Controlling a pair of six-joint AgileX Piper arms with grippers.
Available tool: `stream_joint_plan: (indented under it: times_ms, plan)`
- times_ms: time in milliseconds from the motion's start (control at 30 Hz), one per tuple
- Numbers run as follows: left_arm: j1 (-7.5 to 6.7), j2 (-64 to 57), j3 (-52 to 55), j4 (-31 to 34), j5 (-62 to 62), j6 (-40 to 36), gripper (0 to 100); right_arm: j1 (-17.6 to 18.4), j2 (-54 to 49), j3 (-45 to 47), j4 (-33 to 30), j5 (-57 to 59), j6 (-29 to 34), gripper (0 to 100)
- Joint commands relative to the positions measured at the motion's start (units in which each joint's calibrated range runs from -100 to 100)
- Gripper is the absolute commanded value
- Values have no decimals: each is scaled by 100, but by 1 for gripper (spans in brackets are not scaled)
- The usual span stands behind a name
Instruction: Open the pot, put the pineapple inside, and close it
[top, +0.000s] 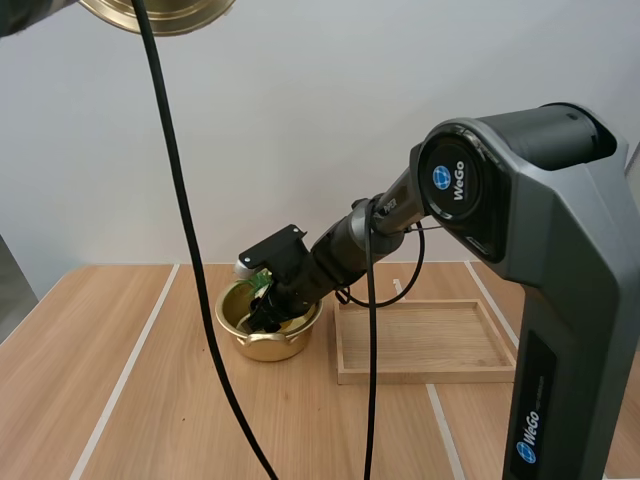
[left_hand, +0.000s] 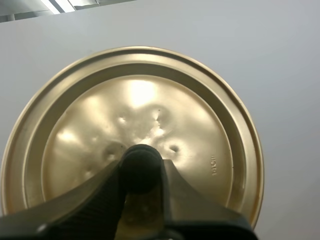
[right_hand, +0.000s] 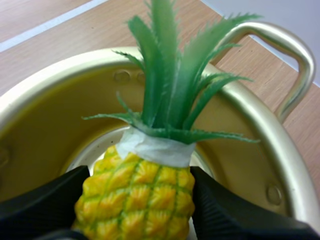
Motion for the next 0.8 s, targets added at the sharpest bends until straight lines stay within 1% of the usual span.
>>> stream_joint_plan:
  times_ms: [0, 400, 600, 767]
  plan:
    - [0, -32, -26, 1, -140, -43, 0, -27, 56, 111, -154, 40, 126, 0]
    - [0, -32, -26, 1, -140, -43, 0, -27, 56, 111, -188, 261, 399, 0]
    - [0, -32, -26, 1, -140, -43, 0, -27, 56, 111, -801, 279, 911, 0]
    - [0, -32, -26, 1, -140, -43, 0, -27, 56, 111, -822, 299, 933, 0]
